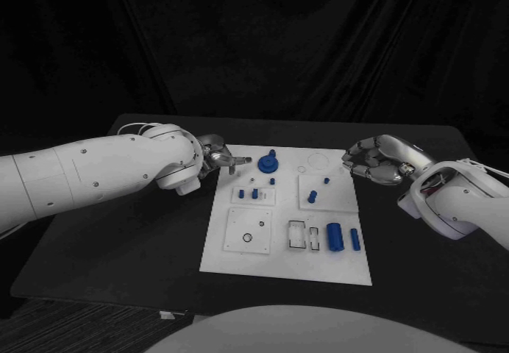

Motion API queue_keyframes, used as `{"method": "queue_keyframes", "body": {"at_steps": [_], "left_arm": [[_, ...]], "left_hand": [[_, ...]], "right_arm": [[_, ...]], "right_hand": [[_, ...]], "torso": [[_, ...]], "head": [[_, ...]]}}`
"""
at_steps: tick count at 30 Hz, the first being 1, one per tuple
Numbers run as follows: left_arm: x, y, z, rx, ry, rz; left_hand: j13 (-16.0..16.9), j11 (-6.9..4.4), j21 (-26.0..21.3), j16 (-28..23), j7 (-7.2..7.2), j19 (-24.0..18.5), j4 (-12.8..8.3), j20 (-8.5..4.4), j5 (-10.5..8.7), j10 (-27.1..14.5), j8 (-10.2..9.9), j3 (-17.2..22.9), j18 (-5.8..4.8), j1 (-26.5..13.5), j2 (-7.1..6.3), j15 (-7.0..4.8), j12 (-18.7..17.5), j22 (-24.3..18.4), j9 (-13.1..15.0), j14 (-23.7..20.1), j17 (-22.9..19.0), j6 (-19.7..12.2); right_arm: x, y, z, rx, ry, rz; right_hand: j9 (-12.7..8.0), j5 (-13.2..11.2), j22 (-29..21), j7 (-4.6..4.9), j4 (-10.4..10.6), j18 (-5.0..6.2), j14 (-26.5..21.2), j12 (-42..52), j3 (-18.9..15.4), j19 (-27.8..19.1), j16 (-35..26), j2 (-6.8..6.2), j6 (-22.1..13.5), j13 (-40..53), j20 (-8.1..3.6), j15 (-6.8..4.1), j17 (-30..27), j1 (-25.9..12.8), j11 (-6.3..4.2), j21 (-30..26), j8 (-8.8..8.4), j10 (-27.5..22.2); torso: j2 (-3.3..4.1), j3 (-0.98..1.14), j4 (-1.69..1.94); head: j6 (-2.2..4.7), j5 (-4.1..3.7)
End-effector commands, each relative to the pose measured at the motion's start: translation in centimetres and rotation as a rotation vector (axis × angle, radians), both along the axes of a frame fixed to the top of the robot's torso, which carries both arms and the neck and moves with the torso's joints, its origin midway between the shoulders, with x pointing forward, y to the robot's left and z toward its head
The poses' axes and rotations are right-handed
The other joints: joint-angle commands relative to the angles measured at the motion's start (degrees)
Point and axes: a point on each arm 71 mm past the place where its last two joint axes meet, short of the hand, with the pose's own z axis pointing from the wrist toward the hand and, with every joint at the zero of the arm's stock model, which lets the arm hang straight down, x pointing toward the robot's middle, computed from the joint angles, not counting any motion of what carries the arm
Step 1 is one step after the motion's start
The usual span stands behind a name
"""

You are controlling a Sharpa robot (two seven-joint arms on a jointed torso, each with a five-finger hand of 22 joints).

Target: Assemble the parts on the task board

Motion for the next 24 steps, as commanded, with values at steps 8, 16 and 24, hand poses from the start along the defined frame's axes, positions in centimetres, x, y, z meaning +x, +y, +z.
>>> {"method": "queue_keyframes", "body": {"at_steps": [8, 16, 24], "left_arm": [[1.0, -3.4, 4.1, -0.129, -0.629, -0.501], [1.1, -4.9, 2.2, 0.127, -0.710, -0.799], [0.9, -6.1, 0.3, 0.184, -0.681, -0.872]], "left_hand": [[-23.69, 10.79, -22.32, -26.41, 8.12, -27.58, -0.05, 5.96, 0.16, -51.73, -15.12, 5.54, 1.63, 26.78, -2.63, 10.67, -44.30, 3.99, -13.47, -40.38, -20.37, -31.65], [-52.06, 3.47, -7.82, -29.40, -3.14, -7.13, -3.21, 3.00, -5.15, -53.54, -26.79, 8.96, 1.91, 34.70, -8.01, 2.39, -68.52, 7.84, -40.34, -18.06, -28.59, -12.40], [-60.26, 2.29, -6.13, -22.60, -1.47, -3.62, -6.97, 2.22, -0.03, -47.73, -27.22, 10.58, 1.24, 37.39, -9.32, 1.32, -69.86, 9.05, -46.48, -12.24, -22.55, -5.07]], "right_arm": [[-0.6, 0.4, 1.0, 0.055, -0.118, 0.030], [-0.9, 0.9, 1.2, 0.067, -0.127, 0.052], [-1.0, 1.1, 1.2, 0.070, -0.126, 0.061]], "right_hand": [[-0.06, 1.17, 9.08, -0.09, 0.25, 0.81, 3.45, 0.14, 0.38, 0.29, 0.19, -0.41, 0.92, 15.08, -0.15, 0.47, 3.68, 0.11, 0.52, 0.80, 0.63, 5.99], [-0.11, 1.55, 9.07, -0.12, 0.27, 0.83, 3.46, 0.14, 0.50, 0.34, 0.12, -0.45, 0.99, 15.08, -0.17, 0.45, 3.56, 0.07, 0.50, 0.72, 0.65, 5.99], [-0.15, 1.72, 9.36, -0.12, 0.28, 0.62, 3.61, 0.14, 0.59, 0.78, 0.43, -0.49, 1.00, 15.08, -0.18, 0.44, 4.11, 0.04, 0.50, 1.68, 0.65, 5.99]], "torso": [[0.04, 0.02, -0.02], [0.04, 0.02, -0.03], [0.10, -0.12, 0.00]], "head": [[0.00, -0.48], [0.00, -0.82], [0.00, -0.88]]}}
